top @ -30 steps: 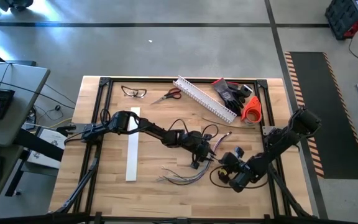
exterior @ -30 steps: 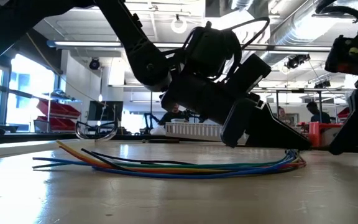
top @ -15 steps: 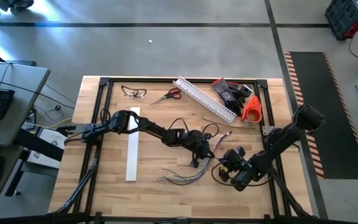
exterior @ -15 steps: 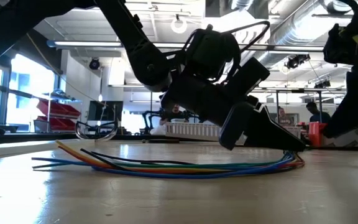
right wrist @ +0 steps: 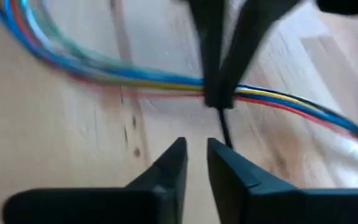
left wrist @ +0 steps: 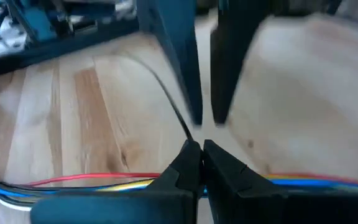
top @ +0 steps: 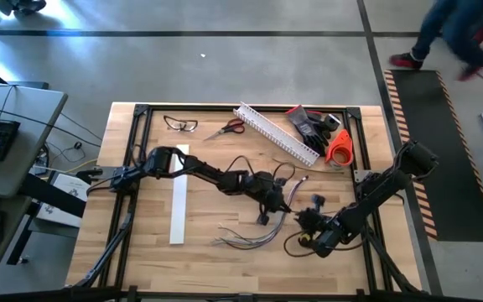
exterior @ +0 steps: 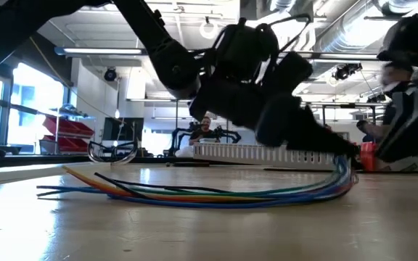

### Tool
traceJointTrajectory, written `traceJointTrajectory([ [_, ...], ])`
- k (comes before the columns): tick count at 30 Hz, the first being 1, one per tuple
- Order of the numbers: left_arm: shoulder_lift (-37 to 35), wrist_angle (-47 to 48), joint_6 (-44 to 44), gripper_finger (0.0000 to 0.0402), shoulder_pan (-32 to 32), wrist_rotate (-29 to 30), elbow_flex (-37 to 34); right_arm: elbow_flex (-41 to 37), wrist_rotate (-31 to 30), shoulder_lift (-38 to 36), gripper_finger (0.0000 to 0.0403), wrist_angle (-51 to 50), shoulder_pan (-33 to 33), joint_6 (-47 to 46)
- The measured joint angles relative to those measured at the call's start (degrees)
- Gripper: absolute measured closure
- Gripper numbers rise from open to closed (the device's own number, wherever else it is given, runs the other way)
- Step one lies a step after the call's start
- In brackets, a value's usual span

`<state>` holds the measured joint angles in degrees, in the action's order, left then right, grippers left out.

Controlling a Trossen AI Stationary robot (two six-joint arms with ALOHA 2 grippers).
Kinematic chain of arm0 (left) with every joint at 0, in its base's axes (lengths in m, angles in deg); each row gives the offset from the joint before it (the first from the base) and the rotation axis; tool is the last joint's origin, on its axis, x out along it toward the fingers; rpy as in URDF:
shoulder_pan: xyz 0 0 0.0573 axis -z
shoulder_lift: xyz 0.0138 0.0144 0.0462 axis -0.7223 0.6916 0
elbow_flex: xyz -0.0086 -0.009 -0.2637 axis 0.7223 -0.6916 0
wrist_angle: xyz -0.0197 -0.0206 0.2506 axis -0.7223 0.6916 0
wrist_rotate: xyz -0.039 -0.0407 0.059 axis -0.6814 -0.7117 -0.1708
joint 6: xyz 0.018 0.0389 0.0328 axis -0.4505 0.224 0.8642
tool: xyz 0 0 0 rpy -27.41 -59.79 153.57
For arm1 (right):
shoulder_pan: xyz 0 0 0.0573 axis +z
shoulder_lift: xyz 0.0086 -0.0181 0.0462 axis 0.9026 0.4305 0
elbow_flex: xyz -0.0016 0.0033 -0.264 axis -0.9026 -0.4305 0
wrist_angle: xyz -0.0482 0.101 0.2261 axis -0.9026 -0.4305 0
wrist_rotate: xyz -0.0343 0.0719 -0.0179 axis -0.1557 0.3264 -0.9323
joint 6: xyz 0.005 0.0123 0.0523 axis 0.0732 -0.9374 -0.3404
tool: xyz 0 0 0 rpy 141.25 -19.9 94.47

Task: Ziptie cables
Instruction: Wrap the bottom black zip tie on the cable wires

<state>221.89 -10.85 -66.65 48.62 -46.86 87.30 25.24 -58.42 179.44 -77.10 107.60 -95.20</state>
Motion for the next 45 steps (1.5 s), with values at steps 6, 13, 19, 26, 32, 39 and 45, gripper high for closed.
traceJointTrajectory([
  [6, -0.50, 0.62, -7.54, 0.0401, -2.29, -6.44, 0.02, 0.00, -1.80, 0.00, 0.0296, 0.19, -1.21, 11.09],
  [13, -0.48, 2.32, -8.19, 0.0401, -2.91, -8.04, 0.02, 0.00, -2.34, 0.00, 0.0290, 7.06, -0.69, 22.15],
  [19, -0.48, 2.73, -8.13, 0.0401, -2.88, -8.40, -0.02, 0.00, -3.21, 0.00, 0.0290, 3.58, -1.54, 19.68],
  [26, -0.48, 2.54, -8.10, 0.0401, -2.91, -8.37, -0.02, -0.09, -0.12, 0.02, 0.0290, -2.30, -3.64, 11.18],
  [32, -0.48, 1.77, -6.21, 0.0398, -2.71, -8.42, -0.02, -0.09, 0.52, 1.01, 0.0302, -2.63, -5.67, 2.47],
  [39, -0.48, 1.51, -4.54, 0.0342, -1.99, -6.79, -0.02, -0.11, 2.88, 2.97, 0.0354, -1.51, -6.46, -0.82],
  [45, 0.23, 1.45, -2.06, 0.0297, -1.90, -6.75, -0.02, -0.11, 2.70, 2.97, 0.0398, -1.47, -6.48, -4.19],
])
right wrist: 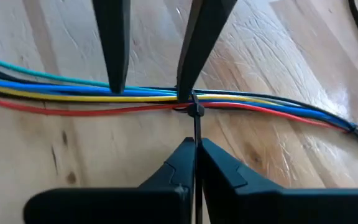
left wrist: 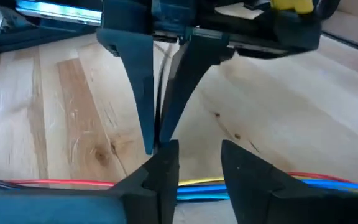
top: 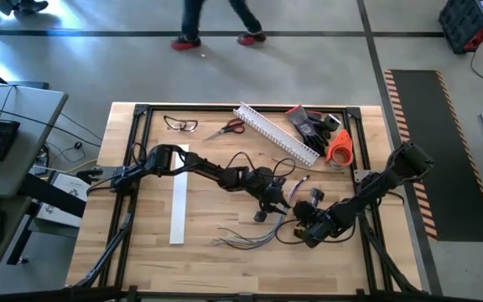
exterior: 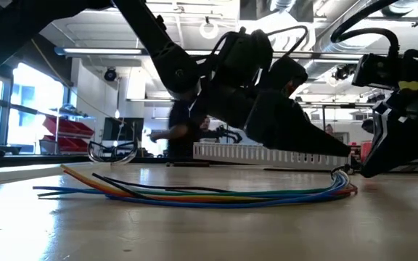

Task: Ziptie cables
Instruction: Wrap the bottom black zip tie on the cable wires

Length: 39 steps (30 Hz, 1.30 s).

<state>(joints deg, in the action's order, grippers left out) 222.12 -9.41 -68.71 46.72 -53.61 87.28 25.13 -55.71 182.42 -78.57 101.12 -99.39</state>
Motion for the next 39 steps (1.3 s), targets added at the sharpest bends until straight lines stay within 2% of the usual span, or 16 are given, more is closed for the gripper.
traceJointTrajectory([
  [9, 0.43, -0.23, 3.37, 0.0287, 0.09, 0.02, -0.04, 0.00, 1.01, 0.00, 0.0403, -0.09, 0.00, -7.76],
  [18, 0.93, -0.63, 6.02, 0.0286, 0.28, -0.13, -0.04, 0.00, -0.23, 0.00, 0.0403, -0.11, 1.20, -10.90],
  [27, 2.32, -4.54, 4.53, 0.0286, 0.46, 5.01, -0.04, -0.01, -1.10, 0.00, 0.0403, 0.58, 1.41, -10.91],
  [39, 2.82, -4.95, 1.05, 0.0286, 0.46, 6.00, -0.02, 0.00, -1.55, 0.00, 0.0403, 3.24, 1.37, -6.98],
])
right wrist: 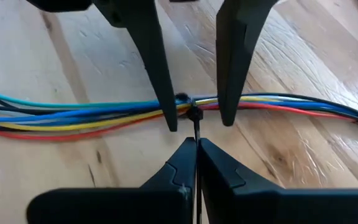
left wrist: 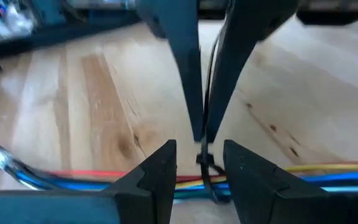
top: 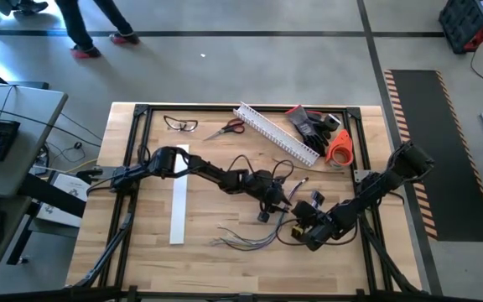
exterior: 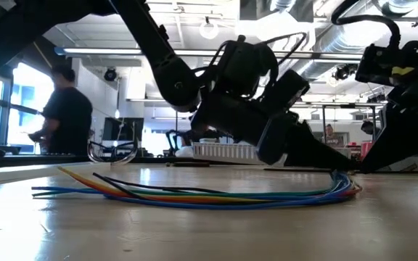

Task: Ziptie cables
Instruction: Wrap the bottom black zip tie on the cable wires

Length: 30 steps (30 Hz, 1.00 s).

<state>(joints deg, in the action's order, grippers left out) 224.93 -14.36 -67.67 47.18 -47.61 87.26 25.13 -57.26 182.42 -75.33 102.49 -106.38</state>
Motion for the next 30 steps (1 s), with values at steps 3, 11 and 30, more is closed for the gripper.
traceJointTrajectory([
  [3, 0.43, 0.02, -0.77, 0.0290, -0.02, -0.09, 0.00, -0.01, 0.00, 0.00, 0.0403, 0.11, -0.02, 0.21],
  [11, 0.43, 0.18, -2.65, 0.0345, -0.17, -2.98, 0.00, 0.00, -0.40, 0.00, 0.0403, 0.13, 0.05, 1.63],
  [30, 0.44, 0.79, -4.08, 0.0401, -0.20, -4.15, -0.09, 0.00, -1.40, 0.61, 0.0403, -1.20, 3.11, 0.78],
])
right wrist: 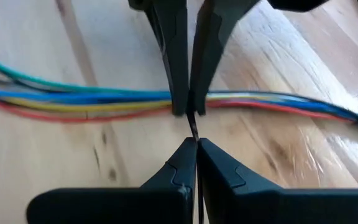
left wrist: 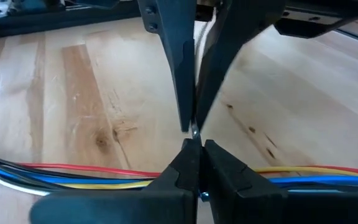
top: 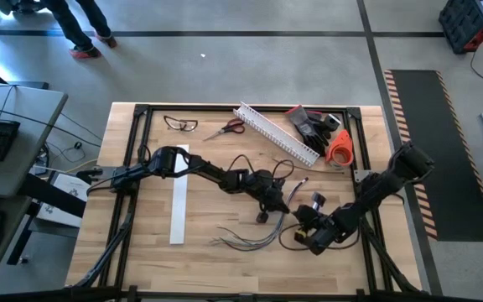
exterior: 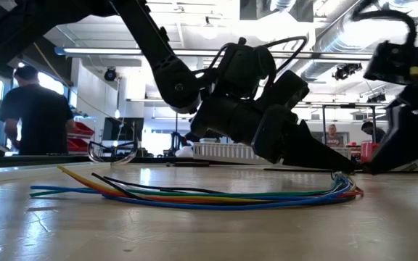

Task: Ziptie cables
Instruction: Wrap the bottom black zip tie on the cable wires

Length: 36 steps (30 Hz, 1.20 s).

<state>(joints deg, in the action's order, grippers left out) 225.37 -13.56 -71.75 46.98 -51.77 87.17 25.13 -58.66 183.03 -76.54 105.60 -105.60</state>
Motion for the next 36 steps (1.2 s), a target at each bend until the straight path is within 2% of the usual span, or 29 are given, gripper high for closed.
traceJointTrajectory([
  [10, -0.01, 1.78, -0.12, 0.0401, -0.46, -1.47, 0.00, 0.00, -3.01, 0.37, 0.0402, -9.83, 9.23, -13.53],
  [13, -0.01, 1.49, -0.11, 0.0401, -0.46, -1.50, -0.04, 0.27, -5.04, 0.09, 0.0394, -10.48, 10.09, -13.84],
  [17, -0.01, 1.30, -0.06, 0.0401, -0.44, -1.53, -0.08, 1.59, -5.35, -1.74, 0.0348, -10.34, 9.67, -10.88],
  [21, -0.01, 1.00, 0.33, 0.0401, -0.44, -1.52, -0.11, 1.99, -5.64, -3.51, 0.0270, -9.27, 8.69, -10.02],
  [25, -0.01, 0.82, 1.38, 0.0401, -0.33, -1.47, -0.13, -0.46, -7.01, -3.52, 0.0201, -2.87, 7.18, -7.66],
  [28, -0.01, 0.68, 1.51, 0.0401, -0.05, -1.39, -0.13, -3.82, -8.52, -3.52, 0.0176, 4.03, 6.16, -5.20],
  [31, -0.01, 0.68, 2.47, 0.0401, 0.14, -1.36, -0.13, -7.44, -9.43, -3.50, 0.0176, 10.49, 4.60, -5.01],
  [36, 0.02, 0.56, 3.42, 0.0401, 0.52, -0.86, -0.13, -12.99, -8.96, -3.50, 0.0215, 23.45, 2.67, -1.75],
])
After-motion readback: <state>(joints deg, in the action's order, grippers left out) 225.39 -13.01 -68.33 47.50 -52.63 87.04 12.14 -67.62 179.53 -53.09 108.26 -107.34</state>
